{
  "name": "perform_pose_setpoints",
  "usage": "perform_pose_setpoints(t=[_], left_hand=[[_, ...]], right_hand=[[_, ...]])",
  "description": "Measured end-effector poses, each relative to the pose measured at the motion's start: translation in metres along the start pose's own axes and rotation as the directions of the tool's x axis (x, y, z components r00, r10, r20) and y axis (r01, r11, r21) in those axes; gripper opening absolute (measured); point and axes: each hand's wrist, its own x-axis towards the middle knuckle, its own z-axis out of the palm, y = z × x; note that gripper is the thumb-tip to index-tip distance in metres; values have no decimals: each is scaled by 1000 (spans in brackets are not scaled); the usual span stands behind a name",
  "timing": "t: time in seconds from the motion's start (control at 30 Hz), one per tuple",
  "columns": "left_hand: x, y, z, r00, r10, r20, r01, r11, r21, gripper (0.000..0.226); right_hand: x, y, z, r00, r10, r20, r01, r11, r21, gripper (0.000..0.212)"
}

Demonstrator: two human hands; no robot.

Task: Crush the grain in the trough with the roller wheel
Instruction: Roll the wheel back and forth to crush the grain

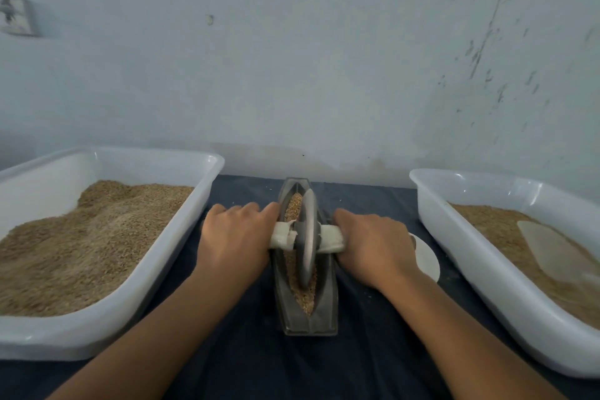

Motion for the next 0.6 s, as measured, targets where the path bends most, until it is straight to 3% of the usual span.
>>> perform_pose_setpoints(t=[0.3,0.6], left_hand=[[-17,-5,-14,997,5,77,1,997,-73,29],[-8,-2,-13,996,9,85,-9,1000,-4,33]], right_hand=[[-13,-3,-13,995,-95,-32,93,994,-62,19],[-9,1,-10,998,-41,52,42,999,-22,18]])
